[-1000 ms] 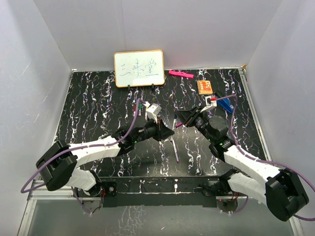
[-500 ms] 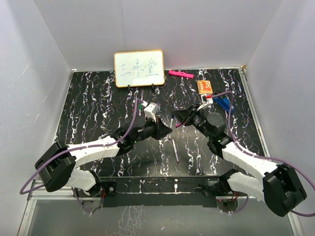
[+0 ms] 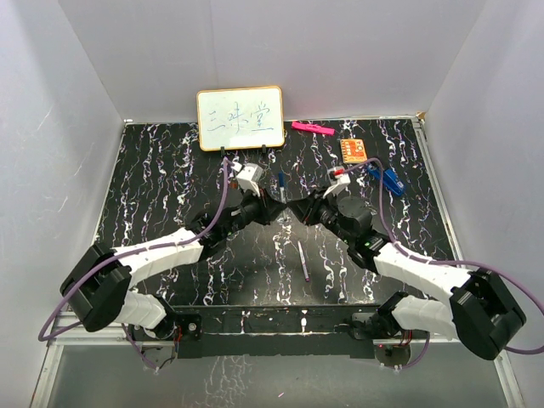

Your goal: Insert the pens into the pen caps

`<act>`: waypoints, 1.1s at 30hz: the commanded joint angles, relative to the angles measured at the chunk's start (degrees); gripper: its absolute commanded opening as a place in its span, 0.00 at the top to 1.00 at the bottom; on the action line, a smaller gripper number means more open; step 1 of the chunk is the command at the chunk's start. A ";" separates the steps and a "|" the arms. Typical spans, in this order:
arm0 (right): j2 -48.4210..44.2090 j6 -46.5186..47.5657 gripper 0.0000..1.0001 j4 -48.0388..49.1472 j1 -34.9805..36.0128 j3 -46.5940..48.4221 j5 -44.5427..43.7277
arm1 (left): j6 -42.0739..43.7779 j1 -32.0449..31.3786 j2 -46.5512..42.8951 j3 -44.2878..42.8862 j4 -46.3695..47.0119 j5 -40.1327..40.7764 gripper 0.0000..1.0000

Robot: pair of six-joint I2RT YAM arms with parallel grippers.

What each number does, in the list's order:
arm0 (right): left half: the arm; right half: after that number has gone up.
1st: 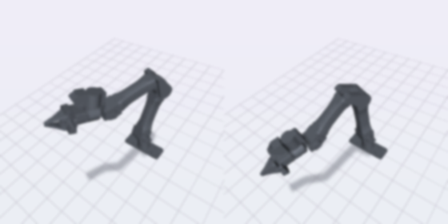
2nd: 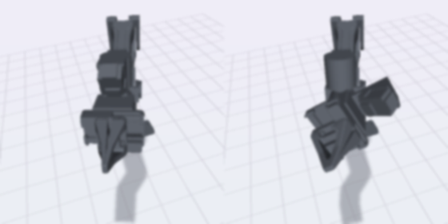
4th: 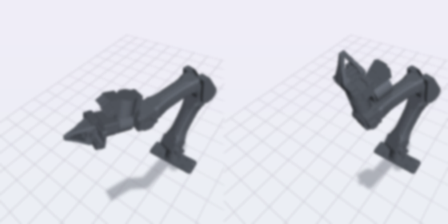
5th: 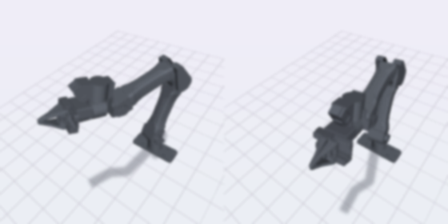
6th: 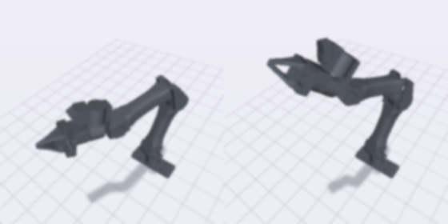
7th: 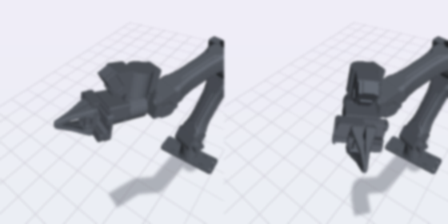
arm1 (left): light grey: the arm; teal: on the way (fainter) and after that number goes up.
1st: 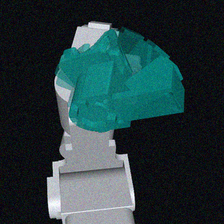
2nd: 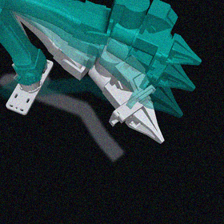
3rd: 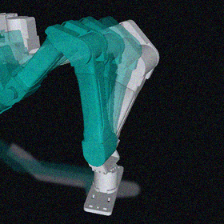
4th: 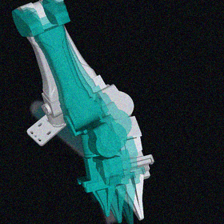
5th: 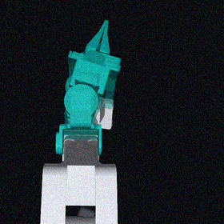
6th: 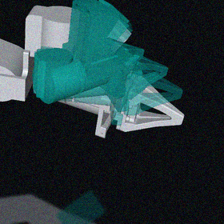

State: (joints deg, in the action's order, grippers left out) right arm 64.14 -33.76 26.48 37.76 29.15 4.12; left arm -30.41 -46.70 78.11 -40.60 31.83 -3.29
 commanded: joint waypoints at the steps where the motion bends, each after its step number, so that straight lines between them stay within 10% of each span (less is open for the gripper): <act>1: 2.99 0.25 1.00 -9.37 3.48 -1.82 2.43 | 1.35 1.74 -3.34 -5.82 12.90 3.32 1.00; 18: -1.62 0.72 0.99 -19.07 4.17 2.99 -9.89 | 6.76 2.18 -7.13 -5.97 -2.26 10.28 1.00; 22: -1.89 -0.56 0.80 -28.09 4.17 7.37 -19.42 | 8.98 2.24 -2.50 -12.74 -16.70 15.20 1.00; 26: -0.08 -3.16 0.31 -38.19 4.12 12.76 -29.03 | 10.71 2.40 7.19 -21.70 -31.45 18.24 1.00; 33: 1.72 -7.53 0.11 -48.12 4.04 18.59 -35.42 | 9.53 3.20 20.03 -30.07 -42.61 21.64 1.00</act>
State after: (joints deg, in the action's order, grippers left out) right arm 66.02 -38.06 -14.74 41.89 44.34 -24.01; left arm -21.02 -44.25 94.13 -66.89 0.71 14.57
